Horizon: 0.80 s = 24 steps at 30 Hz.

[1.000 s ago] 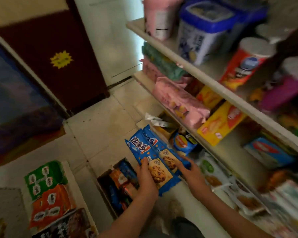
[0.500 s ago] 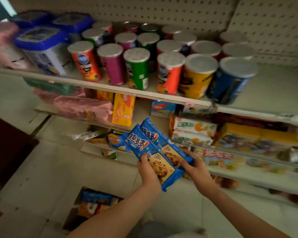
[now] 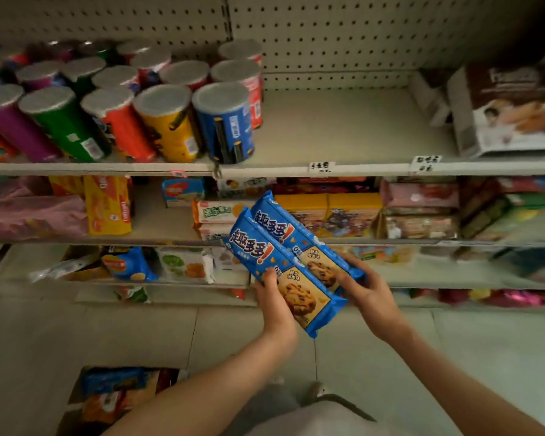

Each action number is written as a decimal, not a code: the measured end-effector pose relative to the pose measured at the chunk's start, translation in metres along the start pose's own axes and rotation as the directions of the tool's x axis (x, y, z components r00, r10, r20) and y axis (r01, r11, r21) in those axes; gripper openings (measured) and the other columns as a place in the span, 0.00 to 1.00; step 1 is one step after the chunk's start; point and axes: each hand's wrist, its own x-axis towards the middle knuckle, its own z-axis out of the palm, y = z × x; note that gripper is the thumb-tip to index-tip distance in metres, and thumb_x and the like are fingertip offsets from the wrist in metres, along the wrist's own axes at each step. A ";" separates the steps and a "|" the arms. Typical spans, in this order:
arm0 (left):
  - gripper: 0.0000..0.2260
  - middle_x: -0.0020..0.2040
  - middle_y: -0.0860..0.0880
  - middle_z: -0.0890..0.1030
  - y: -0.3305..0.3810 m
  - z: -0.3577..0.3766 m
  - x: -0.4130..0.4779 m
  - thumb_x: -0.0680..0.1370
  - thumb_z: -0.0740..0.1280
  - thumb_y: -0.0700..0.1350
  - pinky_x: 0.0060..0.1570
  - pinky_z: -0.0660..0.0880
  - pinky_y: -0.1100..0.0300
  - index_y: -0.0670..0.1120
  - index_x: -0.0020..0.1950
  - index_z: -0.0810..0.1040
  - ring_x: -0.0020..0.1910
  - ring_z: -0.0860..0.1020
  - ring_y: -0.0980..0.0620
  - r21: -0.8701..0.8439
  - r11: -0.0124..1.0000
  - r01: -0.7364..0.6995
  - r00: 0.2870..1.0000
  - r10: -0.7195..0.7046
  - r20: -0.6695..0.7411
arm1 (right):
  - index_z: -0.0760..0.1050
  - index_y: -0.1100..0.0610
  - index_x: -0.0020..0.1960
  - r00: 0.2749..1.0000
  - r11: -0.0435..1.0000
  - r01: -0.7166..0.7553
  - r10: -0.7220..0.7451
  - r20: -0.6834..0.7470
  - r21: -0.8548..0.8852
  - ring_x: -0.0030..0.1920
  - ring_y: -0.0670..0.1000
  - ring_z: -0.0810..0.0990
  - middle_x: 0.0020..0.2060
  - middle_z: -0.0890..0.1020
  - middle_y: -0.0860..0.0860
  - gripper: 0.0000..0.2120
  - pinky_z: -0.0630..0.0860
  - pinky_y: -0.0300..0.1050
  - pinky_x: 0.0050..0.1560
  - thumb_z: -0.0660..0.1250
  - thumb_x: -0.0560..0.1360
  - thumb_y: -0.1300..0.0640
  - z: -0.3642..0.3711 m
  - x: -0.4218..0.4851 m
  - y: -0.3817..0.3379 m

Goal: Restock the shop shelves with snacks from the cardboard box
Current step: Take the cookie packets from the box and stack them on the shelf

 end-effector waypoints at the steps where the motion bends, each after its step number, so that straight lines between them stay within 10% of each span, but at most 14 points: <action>1: 0.14 0.54 0.46 0.81 -0.003 0.008 -0.005 0.80 0.59 0.51 0.43 0.77 0.56 0.51 0.64 0.70 0.48 0.81 0.50 0.028 1.000 -0.012 0.999 0.011 0.032 | 0.76 0.51 0.55 1.000 0.999 -0.005 0.006 -0.019 0.050 0.53 0.56 0.82 0.51 0.83 0.52 0.15 0.79 0.54 0.54 0.71 0.70 0.58 -0.011 -0.002 -0.001; 6: 0.14 0.52 0.53 0.79 -0.023 0.040 -0.015 0.81 0.59 0.50 0.41 0.75 0.63 0.53 0.66 0.68 0.48 0.79 0.58 0.227 0.972 -0.055 0.967 -0.005 0.254 | 0.75 0.57 0.57 0.992 0.972 0.013 0.018 -0.128 0.236 0.50 0.57 0.82 0.53 0.82 0.58 0.41 0.82 0.48 0.44 0.84 0.48 0.46 -0.061 -0.015 -0.004; 14: 0.20 0.59 0.48 0.80 -0.069 0.100 -0.035 0.78 0.64 0.52 0.56 0.78 0.48 0.52 0.69 0.69 0.54 0.81 0.50 0.442 0.895 0.061 0.835 -0.288 0.468 | 0.76 0.58 0.54 0.910 0.932 0.171 -0.025 -0.414 0.320 0.43 0.53 0.84 0.45 0.85 0.54 0.11 0.82 0.43 0.40 0.70 0.72 0.63 -0.130 -0.064 -0.012; 24: 0.16 0.60 0.46 0.80 -0.176 0.208 -0.090 0.80 0.63 0.51 0.51 0.79 0.51 0.50 0.66 0.71 0.56 0.80 0.47 0.582 0.799 0.152 0.679 -0.512 0.526 | 0.75 0.61 0.56 0.738 0.881 0.299 0.029 -0.674 0.366 0.44 0.53 0.84 0.50 0.82 0.59 0.09 0.82 0.45 0.42 0.64 0.75 0.65 -0.266 -0.101 -0.008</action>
